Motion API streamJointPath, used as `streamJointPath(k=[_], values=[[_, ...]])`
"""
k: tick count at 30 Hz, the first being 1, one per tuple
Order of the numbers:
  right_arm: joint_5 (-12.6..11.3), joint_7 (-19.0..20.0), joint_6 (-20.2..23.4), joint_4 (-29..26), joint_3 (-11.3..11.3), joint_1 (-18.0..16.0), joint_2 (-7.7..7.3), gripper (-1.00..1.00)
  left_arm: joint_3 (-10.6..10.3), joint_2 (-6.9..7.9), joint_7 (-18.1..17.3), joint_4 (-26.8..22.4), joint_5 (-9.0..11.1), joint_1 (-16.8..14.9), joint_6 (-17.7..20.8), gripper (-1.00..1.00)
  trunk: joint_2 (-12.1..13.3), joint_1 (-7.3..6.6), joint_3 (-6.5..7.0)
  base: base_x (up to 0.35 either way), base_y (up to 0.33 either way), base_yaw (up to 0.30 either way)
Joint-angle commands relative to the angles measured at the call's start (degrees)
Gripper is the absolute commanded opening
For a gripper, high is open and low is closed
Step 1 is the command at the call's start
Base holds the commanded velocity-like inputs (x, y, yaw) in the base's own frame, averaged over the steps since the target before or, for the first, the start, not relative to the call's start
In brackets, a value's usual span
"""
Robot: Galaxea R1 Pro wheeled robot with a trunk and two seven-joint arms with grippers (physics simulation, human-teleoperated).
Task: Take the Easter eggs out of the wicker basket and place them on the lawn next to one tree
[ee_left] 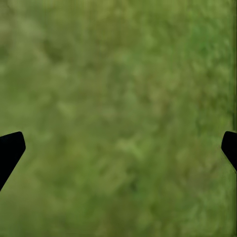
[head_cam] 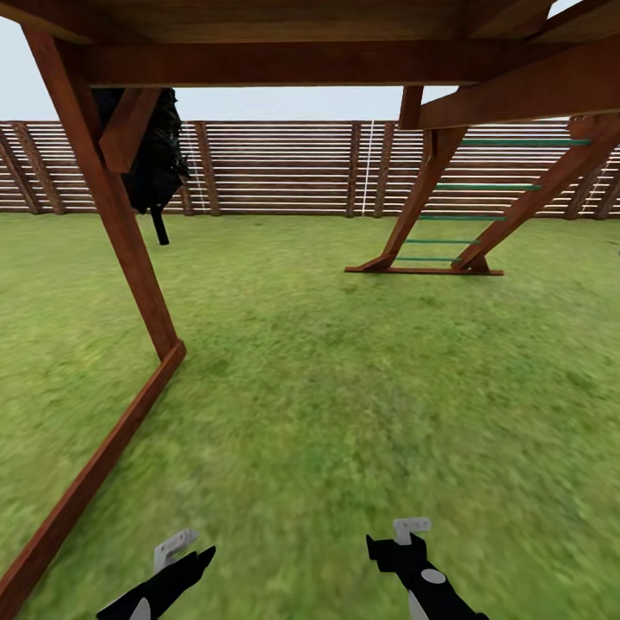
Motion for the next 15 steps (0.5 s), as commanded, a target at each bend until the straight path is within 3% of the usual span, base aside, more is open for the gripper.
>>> streamJointPath(k=[1,15], values=[[0.25,0.01,-0.16,0.04,0.03,-0.03,0.0,1.0,0.31,-0.03,-0.34,-0.07,0.58,-0.02,0.59,1.0,-0.02,0.02,-0.05,0.314,-0.104,0.0],[0.33,0.01,-0.25,0.04,0.01,-0.03,0.0,1.0,0.31,-0.06,-0.34,-0.07,0.57,-0.02,0.58,1.0,-0.02,0.02,-0.05,0.314,-0.104,0.0]])
